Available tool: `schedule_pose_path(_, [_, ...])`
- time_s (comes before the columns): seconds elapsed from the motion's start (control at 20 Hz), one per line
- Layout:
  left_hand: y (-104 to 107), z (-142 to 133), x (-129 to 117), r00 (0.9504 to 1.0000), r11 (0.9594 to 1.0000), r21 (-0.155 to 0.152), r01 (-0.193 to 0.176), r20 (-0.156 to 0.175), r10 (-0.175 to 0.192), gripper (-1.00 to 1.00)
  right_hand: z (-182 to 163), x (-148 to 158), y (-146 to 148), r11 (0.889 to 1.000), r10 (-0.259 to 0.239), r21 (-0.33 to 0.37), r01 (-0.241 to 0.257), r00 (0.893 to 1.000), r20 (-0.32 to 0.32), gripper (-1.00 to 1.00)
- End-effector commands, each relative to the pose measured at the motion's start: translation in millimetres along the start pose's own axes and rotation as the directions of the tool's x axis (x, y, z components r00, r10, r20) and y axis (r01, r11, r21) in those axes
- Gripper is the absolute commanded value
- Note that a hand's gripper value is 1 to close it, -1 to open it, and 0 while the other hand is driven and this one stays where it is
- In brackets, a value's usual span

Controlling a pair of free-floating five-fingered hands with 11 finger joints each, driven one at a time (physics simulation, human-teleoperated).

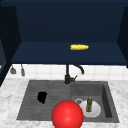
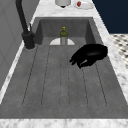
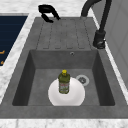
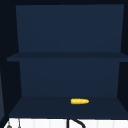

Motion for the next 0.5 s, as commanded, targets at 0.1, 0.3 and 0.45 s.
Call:
schedule_pose_path(0.1, [0.0,0.0,0.0,1.0000,1.0000,0.000,0.000,0.000,0.000,0.00,-30.7,-18.9,45.3,0.998,-0.050,-0.041,0.049,0.998,-0.041,1.00])
schedule_pose_path(0.3, [0.0,0.0,0.0,1.0000,1.0000,0.000,0.000,0.000,0.000,0.00,-55.1,-31.6,75.9,0.998,-0.054,-0.048,0.052,0.998,-0.034,1.00])
schedule_pose_path(0.45, [0.0,0.0,0.0,1.0000,1.0000,0.000,0.000,0.000,0.000,0.00,-72.9,-42.7,95.8,0.996,-0.064,-0.058,0.062,0.998,-0.028,1.00])
